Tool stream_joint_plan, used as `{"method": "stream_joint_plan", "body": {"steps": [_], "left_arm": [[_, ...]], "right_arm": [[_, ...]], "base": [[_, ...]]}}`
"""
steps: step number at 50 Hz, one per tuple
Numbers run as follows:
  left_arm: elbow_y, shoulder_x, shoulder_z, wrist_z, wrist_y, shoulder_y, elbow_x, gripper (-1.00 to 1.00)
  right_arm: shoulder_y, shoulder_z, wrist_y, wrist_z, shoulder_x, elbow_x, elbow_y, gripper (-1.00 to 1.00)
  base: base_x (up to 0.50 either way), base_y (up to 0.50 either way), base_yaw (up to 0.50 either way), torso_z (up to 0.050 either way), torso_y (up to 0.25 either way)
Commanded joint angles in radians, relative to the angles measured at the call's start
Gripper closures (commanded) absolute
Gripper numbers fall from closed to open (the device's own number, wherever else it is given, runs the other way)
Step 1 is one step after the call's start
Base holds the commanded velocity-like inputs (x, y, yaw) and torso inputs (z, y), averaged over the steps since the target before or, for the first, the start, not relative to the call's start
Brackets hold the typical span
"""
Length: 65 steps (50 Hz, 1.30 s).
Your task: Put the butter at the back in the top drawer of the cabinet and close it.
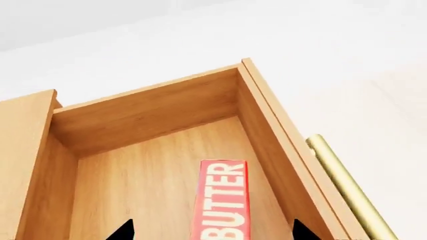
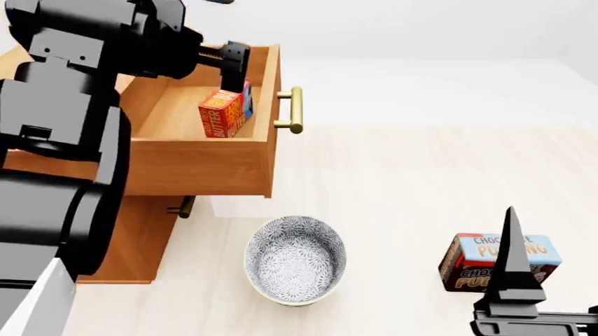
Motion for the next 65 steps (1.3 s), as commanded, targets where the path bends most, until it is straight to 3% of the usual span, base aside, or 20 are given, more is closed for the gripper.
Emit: {"method": "stream_joint_plan", "body": {"steps": [1, 13, 18, 30, 40, 47, 65], "left_arm": [[0.387, -0.018, -0.013, -0.019, -0.217, 0.073, -0.022, -1.0], [0.775, 0.017, -0.012, -0.037, -0.444, 0.148, -0.138, -1.0], [0.812, -0.059, 0.036, -0.469, -0.443, 0.152, -0.722, -1.0], [0.877, -0.016, 0.036, -0.803, -0.438, 0.234, -1.066, -1.0], [0.923, 0.047, 0.075, -0.951, -0.38, 0.318, -1.151, -1.0], [0.935, 0.052, 0.172, -1.06, -0.262, 0.354, -1.247, -1.0], [0.838, 0.05, 0.421, -1.159, -0.039, 0.395, -1.232, -1.0]], "right_arm": [[-0.001, 0.003, 0.018, 0.012, 0.0, -0.005, -0.019, -1.0], [-0.028, -0.021, 0.027, 0.058, 0.0, -0.055, -0.032, -1.0], [-0.042, -0.033, 0.024, 0.08, 0.0, -0.077, -0.032, -1.0], [-0.056, -0.044, 0.019, 0.098, 0.0, -0.098, -0.032, -1.0], [-0.066, -0.052, 0.009, 0.111, 0.0, -0.112, -0.03, -1.0], [-0.075, -0.059, -0.012, 0.114, 0.0, -0.122, -0.015, -1.0], [-0.085, -0.064, -0.024, 0.115, 0.0, -0.131, -0.005, -1.0]], "base": [[0.0, 0.0, 0.0, 0.0, 0.0], [0.0, 0.0, 0.0, 0.0, 0.0], [0.0, 0.0, 0.0, 0.0, 0.0], [0.0, 0.0, 0.0, 0.0, 0.0], [0.0, 0.0, 0.0, 0.0, 0.0], [0.0, 0.0, 0.0, 0.0, 0.0], [0.0, 0.0, 0.0, 0.0, 0.0]]}}
